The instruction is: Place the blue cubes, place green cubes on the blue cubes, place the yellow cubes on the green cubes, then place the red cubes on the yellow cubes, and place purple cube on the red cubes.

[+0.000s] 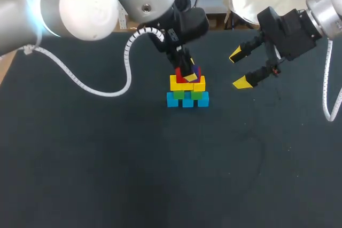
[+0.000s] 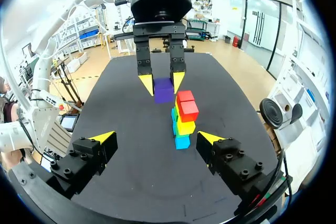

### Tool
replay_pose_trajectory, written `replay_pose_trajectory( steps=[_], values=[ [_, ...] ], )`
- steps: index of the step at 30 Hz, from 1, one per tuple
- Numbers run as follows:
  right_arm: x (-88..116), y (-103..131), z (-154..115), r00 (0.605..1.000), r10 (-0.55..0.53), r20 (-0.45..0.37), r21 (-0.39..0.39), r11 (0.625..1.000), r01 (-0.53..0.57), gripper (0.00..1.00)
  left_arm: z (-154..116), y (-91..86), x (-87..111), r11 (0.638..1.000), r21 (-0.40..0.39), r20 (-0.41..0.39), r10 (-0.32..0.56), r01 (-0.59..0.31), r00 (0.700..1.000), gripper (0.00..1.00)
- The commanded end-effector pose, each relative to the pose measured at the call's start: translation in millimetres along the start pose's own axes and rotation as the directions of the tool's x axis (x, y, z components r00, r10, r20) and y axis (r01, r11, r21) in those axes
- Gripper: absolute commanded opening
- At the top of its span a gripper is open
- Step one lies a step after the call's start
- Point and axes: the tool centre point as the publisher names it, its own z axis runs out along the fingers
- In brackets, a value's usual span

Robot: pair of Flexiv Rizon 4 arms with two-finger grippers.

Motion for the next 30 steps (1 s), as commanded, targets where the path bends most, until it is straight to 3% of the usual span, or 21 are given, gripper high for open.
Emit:
replay_pose_trajectory(
  steps=[1, 30],
  values=[
    [0.5, 0.3, -0.1, 1.0, -0.001, 0.002, 0.0, 1.0, 0.001, 1.0, 2.5, 3.6, -0.7, 1.0, 0.009, -0.004, 0.0, 0.0, 1.0, 0.0],
    [0.5, 0.3, -0.1, 1.0, -0.001, 0.002, 0.0, 1.0, 0.001, 1.0, 3.9, 17.2, 0.5, 1.0, 0.007, -0.022, -0.019, 0.019, 1.0, 0.0]
  ],
)
